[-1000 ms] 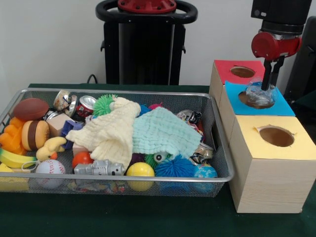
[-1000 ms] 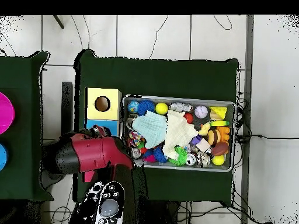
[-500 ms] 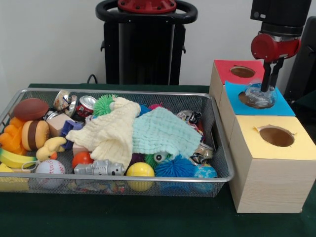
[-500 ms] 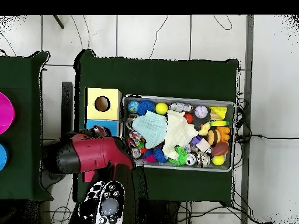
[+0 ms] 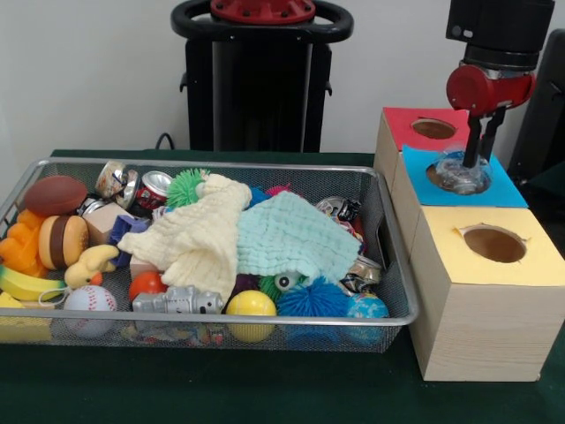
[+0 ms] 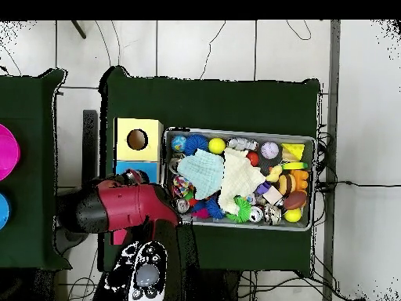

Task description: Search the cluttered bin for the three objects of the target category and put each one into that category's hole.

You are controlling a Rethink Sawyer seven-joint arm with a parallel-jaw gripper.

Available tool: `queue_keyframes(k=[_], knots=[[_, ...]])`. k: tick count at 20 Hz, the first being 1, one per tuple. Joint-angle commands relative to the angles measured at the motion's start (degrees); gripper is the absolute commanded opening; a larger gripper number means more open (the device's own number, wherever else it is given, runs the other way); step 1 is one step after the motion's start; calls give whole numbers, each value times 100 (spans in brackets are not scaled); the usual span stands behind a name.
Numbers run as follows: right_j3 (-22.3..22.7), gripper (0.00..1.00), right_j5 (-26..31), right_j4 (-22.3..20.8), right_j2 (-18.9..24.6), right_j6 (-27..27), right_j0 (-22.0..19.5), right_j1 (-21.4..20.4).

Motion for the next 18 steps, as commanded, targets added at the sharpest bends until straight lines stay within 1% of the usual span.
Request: queue_keyframes(k=[1, 9, 14, 18], knots=[[189, 100, 49, 230, 103, 1486, 14, 172], [161, 100, 99, 225, 49, 1521, 87, 179], [63, 100, 392, 194, -55, 1484, 174, 191], [142, 100, 588, 160, -145, 1382, 142, -42]])
